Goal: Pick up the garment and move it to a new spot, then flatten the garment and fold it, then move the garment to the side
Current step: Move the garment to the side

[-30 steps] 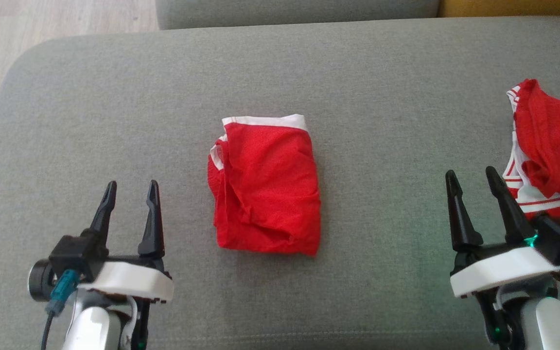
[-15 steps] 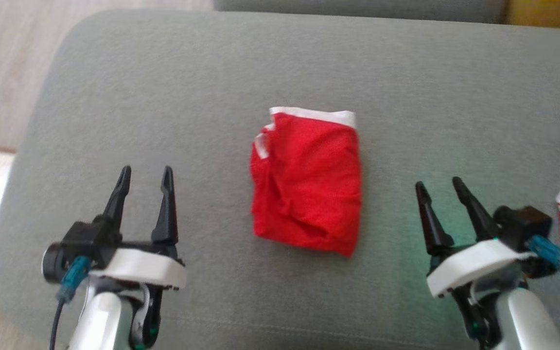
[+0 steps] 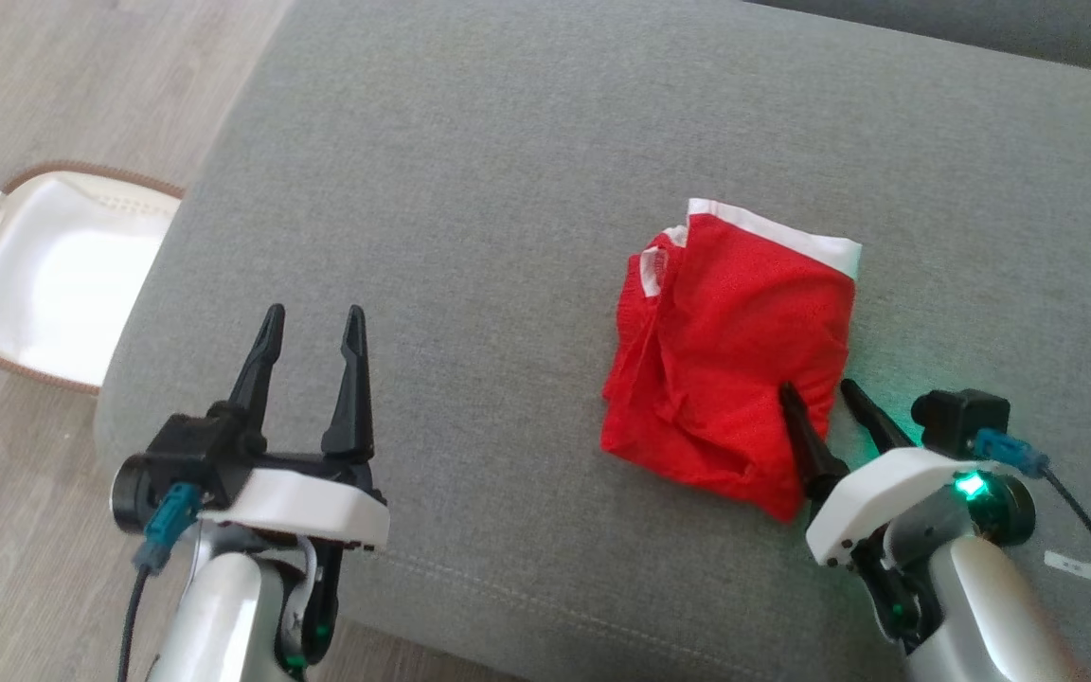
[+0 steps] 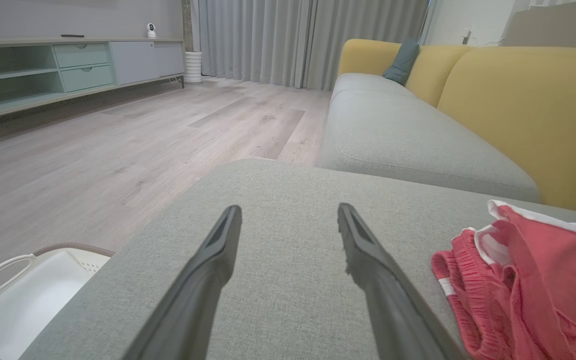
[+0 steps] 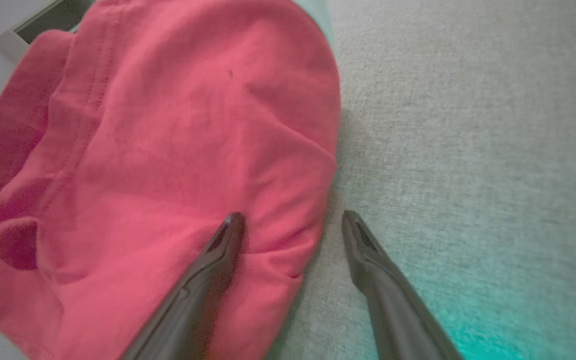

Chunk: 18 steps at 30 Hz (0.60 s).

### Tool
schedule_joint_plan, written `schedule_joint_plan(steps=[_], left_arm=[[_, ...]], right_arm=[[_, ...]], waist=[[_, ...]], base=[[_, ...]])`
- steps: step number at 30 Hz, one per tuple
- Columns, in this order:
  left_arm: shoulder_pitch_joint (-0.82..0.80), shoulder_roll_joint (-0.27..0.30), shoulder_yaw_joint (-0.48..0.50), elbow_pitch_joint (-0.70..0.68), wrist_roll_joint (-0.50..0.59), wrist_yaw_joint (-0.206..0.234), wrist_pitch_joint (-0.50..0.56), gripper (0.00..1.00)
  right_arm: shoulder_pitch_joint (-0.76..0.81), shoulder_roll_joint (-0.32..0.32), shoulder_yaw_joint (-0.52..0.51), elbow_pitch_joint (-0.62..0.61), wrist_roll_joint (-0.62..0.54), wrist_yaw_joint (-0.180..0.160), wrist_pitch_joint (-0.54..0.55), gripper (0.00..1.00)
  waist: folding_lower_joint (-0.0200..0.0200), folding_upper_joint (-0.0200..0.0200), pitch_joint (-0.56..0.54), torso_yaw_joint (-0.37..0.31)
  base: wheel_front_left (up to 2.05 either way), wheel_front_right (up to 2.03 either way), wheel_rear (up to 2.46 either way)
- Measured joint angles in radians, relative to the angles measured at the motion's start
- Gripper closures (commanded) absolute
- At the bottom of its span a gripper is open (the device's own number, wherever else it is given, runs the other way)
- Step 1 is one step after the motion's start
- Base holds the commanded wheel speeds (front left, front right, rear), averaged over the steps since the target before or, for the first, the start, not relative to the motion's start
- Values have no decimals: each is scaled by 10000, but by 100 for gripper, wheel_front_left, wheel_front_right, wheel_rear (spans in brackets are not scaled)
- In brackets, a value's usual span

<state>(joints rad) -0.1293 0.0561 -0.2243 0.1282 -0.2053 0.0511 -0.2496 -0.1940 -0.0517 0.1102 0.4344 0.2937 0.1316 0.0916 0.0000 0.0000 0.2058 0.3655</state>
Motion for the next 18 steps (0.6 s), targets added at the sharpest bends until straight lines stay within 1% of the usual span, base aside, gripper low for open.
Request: schedule_joint_plan(steps=[1, 2, 3, 4, 5, 8, 12, 14, 18], left_arm=[[0, -6, 0, -4, 0, 0, 0, 0], [0, -15, 0, -8, 0, 0, 0, 0], [0, -27, 0, -8, 0, 0, 0, 0], [0, -27, 0, -8, 0, 0, 0, 0], [0, -35, 0, -19, 0, 0, 0, 0], [0, -54, 4, -36, 2, 0, 0, 0], [1, -71, 13, -61, 2, 0, -2, 0], [2, -73, 13, -82, 17, -75, -2, 0], [9, -77, 77, -180, 117, -71, -4, 0]], right_arm=[[-59, 0, -31, 115, 56, 0, 21, 0], [-128, 0, -56, 230, 90, 0, 140, 7], [-222, 0, -71, 337, 109, 0, 253, 47], [-222, 0, -71, 337, 109, 0, 253, 68], [-306, 0, -92, 385, 136, 0, 336, 100], [-444, 0, -58, 522, 234, 0, 573, 100], [-441, 0, 121, 412, 219, 0, 617, 100], [-409, 2, 196, 255, 58, 0, 644, 100], [-367, -15, 522, -414, -426, 0, 759, 100]], waist=[[0, 0, 19, 53], [0, 0, 26, 89], [0, 0, 21, 107], [0, 0, 21, 107], [0, 0, 19, 109], [0, 0, 8, 82], [0, 0, -45, -64], [0, 0, -63, -191], [0, 0, -79, -630]], base=[[0, 0, 0], [0, 0, 0], [0, 0, 0], [0, 0, 0], [0, 0, 0], [0, 0, 0], [0, 0, 0], [0, 0, 0], [0, 0, 0]])
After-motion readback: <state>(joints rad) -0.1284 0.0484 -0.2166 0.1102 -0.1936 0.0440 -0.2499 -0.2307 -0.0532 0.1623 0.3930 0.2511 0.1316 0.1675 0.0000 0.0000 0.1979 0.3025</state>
